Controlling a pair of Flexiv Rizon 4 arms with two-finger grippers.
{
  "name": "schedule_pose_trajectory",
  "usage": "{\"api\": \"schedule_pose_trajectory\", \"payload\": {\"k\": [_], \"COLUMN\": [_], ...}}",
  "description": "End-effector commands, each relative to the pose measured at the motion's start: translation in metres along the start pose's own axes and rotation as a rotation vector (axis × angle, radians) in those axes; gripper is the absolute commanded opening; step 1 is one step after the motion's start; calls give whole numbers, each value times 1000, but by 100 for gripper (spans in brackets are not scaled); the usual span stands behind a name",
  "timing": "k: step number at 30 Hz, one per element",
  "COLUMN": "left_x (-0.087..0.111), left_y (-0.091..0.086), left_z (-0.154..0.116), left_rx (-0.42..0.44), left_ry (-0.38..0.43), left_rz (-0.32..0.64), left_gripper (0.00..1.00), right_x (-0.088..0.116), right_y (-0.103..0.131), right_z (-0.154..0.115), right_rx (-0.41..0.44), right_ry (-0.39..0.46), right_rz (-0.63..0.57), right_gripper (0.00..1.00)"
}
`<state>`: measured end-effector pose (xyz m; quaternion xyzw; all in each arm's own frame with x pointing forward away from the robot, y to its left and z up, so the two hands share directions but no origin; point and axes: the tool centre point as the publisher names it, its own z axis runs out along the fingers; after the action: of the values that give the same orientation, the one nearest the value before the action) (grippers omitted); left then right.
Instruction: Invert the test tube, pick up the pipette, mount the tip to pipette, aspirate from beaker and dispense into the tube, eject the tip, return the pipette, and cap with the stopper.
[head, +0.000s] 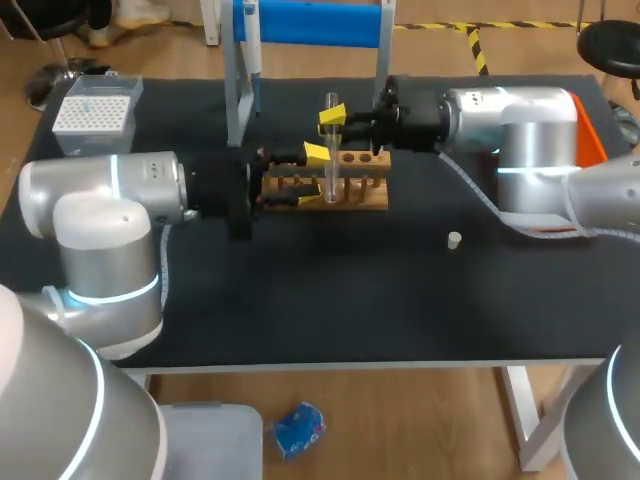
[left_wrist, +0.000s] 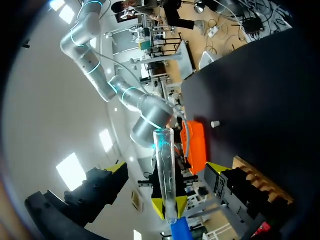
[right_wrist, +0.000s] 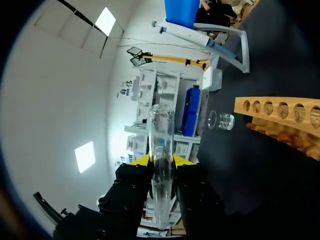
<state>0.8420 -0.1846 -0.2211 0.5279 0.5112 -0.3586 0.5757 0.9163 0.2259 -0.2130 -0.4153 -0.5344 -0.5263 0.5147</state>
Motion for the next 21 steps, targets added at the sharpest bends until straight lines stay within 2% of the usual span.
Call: {"api": "schedule_pose_trajectory", "payload": {"k": [1,9,11,13,16,21], "left_x": [5,7,7,7,8,9], "left_y": [9,14,15,15,15,16], "left_z": [16,23,24,24,24,24], "left_rx": [4,25,30,36,44,54], "left_ry": [-16,-14,-12,-10,0,11], "left_rz": [4,14,12,7,-3,-16], "left_gripper": [100,100,88,67,50,49], "right_x": [-5,-10,-11,-13,-15,-16], "right_y": [4,5,5,5,4,4], "right_z": [3,5,5,5,4,5], "right_rx": [17,23,24,26,32,33], "right_ry": [-4,-13,-14,-16,-23,-24], "right_rz": [11,25,26,26,23,23], "right_gripper": [0,0,0,0,0,0]}}
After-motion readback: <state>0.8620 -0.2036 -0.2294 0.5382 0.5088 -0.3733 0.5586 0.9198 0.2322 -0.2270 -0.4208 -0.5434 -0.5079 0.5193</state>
